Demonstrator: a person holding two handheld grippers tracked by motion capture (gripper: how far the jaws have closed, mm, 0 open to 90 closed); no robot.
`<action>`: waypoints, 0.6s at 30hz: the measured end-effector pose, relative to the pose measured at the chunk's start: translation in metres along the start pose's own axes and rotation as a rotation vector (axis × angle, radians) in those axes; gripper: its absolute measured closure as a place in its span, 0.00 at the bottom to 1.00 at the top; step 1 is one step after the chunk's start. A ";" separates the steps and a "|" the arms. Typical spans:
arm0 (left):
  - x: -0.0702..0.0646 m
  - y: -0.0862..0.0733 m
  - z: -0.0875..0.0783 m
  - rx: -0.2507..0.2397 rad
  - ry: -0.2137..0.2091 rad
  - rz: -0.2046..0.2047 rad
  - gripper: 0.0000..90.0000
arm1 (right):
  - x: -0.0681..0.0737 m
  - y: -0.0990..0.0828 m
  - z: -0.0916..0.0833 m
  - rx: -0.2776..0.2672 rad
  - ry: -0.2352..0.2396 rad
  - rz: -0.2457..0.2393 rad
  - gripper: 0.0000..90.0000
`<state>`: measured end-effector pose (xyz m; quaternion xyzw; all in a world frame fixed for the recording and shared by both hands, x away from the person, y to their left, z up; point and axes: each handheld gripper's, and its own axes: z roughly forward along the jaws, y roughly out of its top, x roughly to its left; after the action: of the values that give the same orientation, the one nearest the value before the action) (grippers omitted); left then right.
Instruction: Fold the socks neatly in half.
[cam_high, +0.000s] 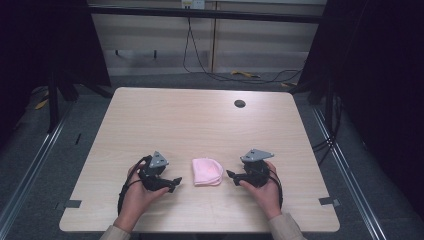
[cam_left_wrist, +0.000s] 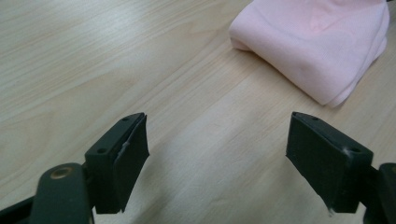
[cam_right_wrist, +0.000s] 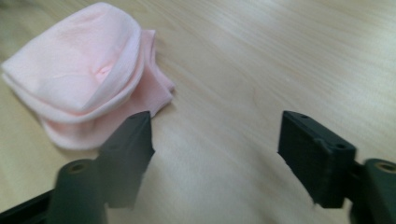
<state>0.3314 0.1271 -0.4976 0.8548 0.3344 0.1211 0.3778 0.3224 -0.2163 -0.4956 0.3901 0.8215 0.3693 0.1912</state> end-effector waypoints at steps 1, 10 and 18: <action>0.001 -0.001 0.000 -0.001 0.006 0.008 0.22 | 0.000 -0.001 -0.002 0.000 -0.001 -0.003 0.25; 0.008 -0.006 -0.001 -0.013 0.016 -0.007 0.20 | -0.005 -0.012 -0.018 0.008 0.015 0.009 0.20; 0.013 -0.009 -0.004 -0.012 -0.002 -0.006 0.18 | -0.007 -0.018 -0.022 0.019 0.036 0.014 0.18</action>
<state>0.3346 0.1421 -0.5022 0.8518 0.3357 0.1211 0.3835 0.3047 -0.2389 -0.4947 0.3908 0.8256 0.3696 0.1702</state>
